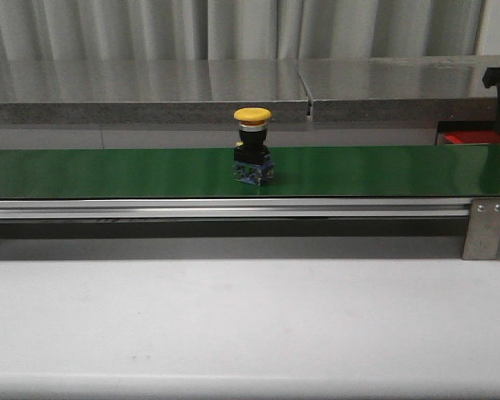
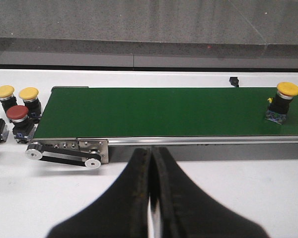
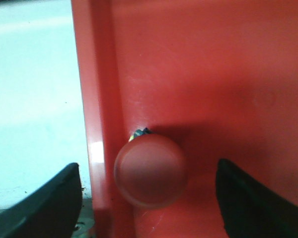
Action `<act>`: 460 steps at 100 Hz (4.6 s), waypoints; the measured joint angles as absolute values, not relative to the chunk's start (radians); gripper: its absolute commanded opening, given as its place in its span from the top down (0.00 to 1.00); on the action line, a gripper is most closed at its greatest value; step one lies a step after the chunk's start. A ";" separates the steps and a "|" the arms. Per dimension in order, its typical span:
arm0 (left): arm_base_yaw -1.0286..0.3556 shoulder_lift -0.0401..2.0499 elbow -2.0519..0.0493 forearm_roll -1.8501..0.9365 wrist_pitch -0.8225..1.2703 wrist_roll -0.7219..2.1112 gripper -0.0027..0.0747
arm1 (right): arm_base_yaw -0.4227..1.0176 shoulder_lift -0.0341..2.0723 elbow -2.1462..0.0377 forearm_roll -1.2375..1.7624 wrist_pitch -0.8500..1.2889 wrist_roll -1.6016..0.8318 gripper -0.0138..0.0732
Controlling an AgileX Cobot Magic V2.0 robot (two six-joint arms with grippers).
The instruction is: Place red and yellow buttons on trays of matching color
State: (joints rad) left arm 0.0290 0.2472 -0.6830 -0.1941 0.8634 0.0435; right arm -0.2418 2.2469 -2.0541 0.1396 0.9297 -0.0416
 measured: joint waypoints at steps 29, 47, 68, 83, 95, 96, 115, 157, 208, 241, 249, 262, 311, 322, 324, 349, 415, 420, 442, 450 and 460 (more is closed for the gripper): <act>0.029 0.247 -0.683 -0.194 0.863 0.044 0.99 | -0.228 2.070 -1.933 0.140 0.934 -0.082 0.20; 0.029 0.247 -0.683 -0.194 0.864 0.044 0.99 | -0.176 1.932 -1.801 0.135 0.923 -0.128 0.20; 0.029 0.247 -0.683 -0.194 0.864 0.044 0.99 | -0.086 1.803 -1.659 0.135 0.900 -0.134 0.20; 0.029 0.247 -0.683 -0.194 0.864 0.044 0.99 | -0.024 1.734 -1.587 0.131 0.899 -0.149 0.20; 0.029 0.247 -0.683 -0.194 0.866 0.044 0.99 | 0.024 1.703 -1.552 0.131 0.926 -0.169 0.20; 0.029 0.247 -0.683 -0.194 0.866 0.044 0.99 | 0.027 1.703 -1.552 0.131 0.929 -0.172 0.20; 0.029 0.247 -0.683 -0.194 0.866 0.044 0.99 | 0.094 1.698 -1.538 0.134 1.023 -0.260 0.20; 0.029 0.247 -0.683 -0.194 0.866 0.044 0.99 | 0.175 1.749 -1.538 0.271 1.041 -0.497 0.20; 0.029 0.247 -0.683 -0.194 0.866 0.044 0.99 | 0.211 1.883 -1.538 0.314 0.873 -0.535 0.55; 0.029 0.247 -0.683 -0.194 0.866 0.044 0.99 | 0.211 1.876 -1.538 0.316 0.854 -0.535 0.65; 0.029 0.247 -0.683 -0.194 0.866 0.044 0.99 | 0.209 1.851 -1.538 0.318 0.854 -0.535 0.65; 0.029 0.247 -0.683 -0.194 0.866 0.044 0.99 | 0.187 1.796 -1.538 0.321 0.854 -0.522 0.65; 0.029 0.247 -0.683 -0.194 0.866 0.044 0.99 | 0.006 1.650 -1.536 0.323 0.936 -0.445 0.65; 0.029 0.247 -0.683 -0.194 0.866 0.044 0.99 | -0.055 1.629 -1.514 0.323 0.942 -0.443 0.65; 0.029 0.247 -0.683 -0.194 0.866 0.044 0.99 | -0.063 1.623 -1.505 0.323 0.942 -0.443 0.65; 0.029 0.247 -0.683 -0.194 0.866 0.044 0.99 | -0.213 1.593 -1.347 0.323 0.868 -0.439 0.65; 0.029 0.247 -0.683 -0.194 0.866 0.044 0.99 | -0.362 1.716 -1.209 0.368 0.625 -0.437 0.65; 0.029 0.247 -0.683 -0.194 0.866 0.044 0.99 | -0.362 1.739 -1.209 0.369 0.612 -0.437 0.65; 0.029 0.247 -0.683 -0.194 0.866 0.044 0.99 | -0.363 1.816 -1.209 0.375 0.559 -0.437 0.63; 0.029 0.247 -0.683 -0.194 0.866 0.044 0.99 | -0.363 1.825 -1.209 0.377 0.545 -0.435 0.57; 0.029 0.247 -0.683 -0.194 0.866 0.044 0.99 | -0.363 1.833 -1.209 0.388 0.543 -0.435 0.45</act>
State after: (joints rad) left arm 0.0290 0.2472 -0.6830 -0.1941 0.8657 0.0435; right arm -0.3633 1.8335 -1.2091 0.3882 0.5427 -0.4347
